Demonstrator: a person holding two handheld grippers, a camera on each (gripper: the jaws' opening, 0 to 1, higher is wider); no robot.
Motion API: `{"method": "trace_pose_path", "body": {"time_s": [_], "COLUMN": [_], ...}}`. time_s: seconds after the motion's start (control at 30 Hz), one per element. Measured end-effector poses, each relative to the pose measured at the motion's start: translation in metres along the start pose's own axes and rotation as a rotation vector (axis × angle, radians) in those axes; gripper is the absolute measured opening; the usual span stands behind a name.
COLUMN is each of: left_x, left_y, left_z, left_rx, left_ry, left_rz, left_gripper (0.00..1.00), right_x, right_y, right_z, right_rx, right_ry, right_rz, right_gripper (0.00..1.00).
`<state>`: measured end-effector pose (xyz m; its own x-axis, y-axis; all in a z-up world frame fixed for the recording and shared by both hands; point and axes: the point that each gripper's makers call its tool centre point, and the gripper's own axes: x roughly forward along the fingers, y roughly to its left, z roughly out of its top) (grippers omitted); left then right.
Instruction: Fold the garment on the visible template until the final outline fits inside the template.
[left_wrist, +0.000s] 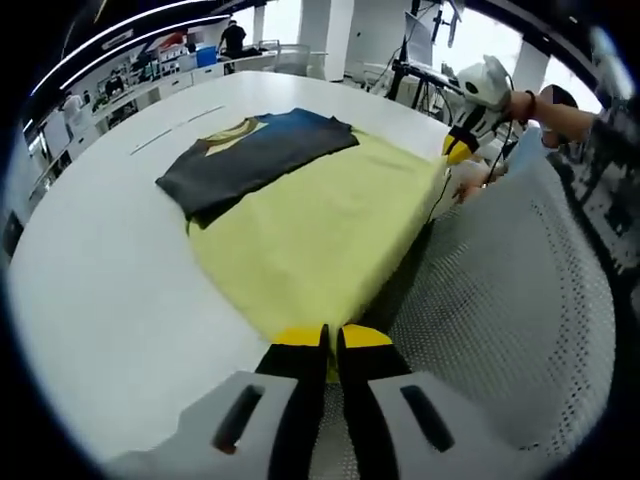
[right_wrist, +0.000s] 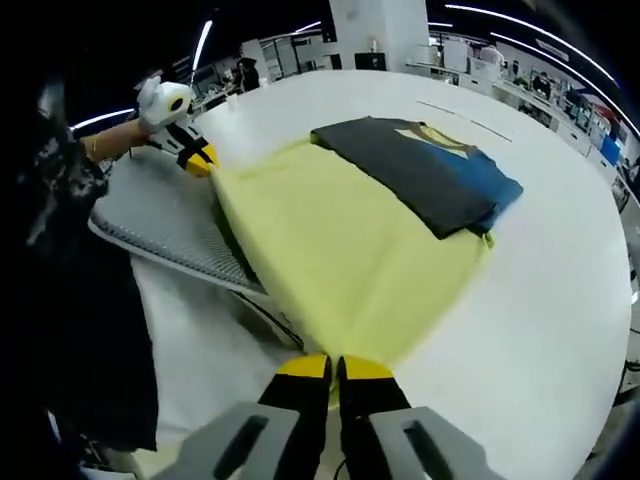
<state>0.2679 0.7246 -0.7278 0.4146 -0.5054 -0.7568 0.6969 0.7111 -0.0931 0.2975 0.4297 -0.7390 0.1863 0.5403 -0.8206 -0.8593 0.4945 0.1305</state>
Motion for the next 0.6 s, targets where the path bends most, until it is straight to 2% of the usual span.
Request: {"method": "trace_pose_path", "body": {"time_s": [0.13, 0.3, 0.4, 0.47, 0.6], "left_x": [-0.004, -0.011, -0.014, -0.017, -0.019], "left_y": [0.013, 0.029, 0.04, 0.046, 0.056], "left_z": [0.016, 0.036, 0.048, 0.056, 0.069], "left_rx": [-0.042, -0.034, -0.002, 0.02, 0.012], "left_ry": [-0.039, -0.088, -0.099, -0.107, -0.138], "left_rz": [0.051, 0.108, 0.146, 0.167, 0.194], "left_gripper": [0.01, 0.01, 0.01, 0.01, 0.01], "right_x": [-0.006, -0.016, -0.021, -0.023, -0.026], "right_y": [-0.011, -0.025, -0.032, -0.037, -0.046], "right_z": [0.016, 0.039, 0.054, 0.062, 0.074], "right_rx": [-0.019, -0.045, -0.069, -0.09, -0.116], "right_ry": [-0.04, -0.088, -0.106, -0.111, -0.117], "right_rz": [-0.049, -0.095, -0.105, -0.113, -0.131], "right_gripper": [0.0, 0.0, 0.0, 0.0, 0.0]}}
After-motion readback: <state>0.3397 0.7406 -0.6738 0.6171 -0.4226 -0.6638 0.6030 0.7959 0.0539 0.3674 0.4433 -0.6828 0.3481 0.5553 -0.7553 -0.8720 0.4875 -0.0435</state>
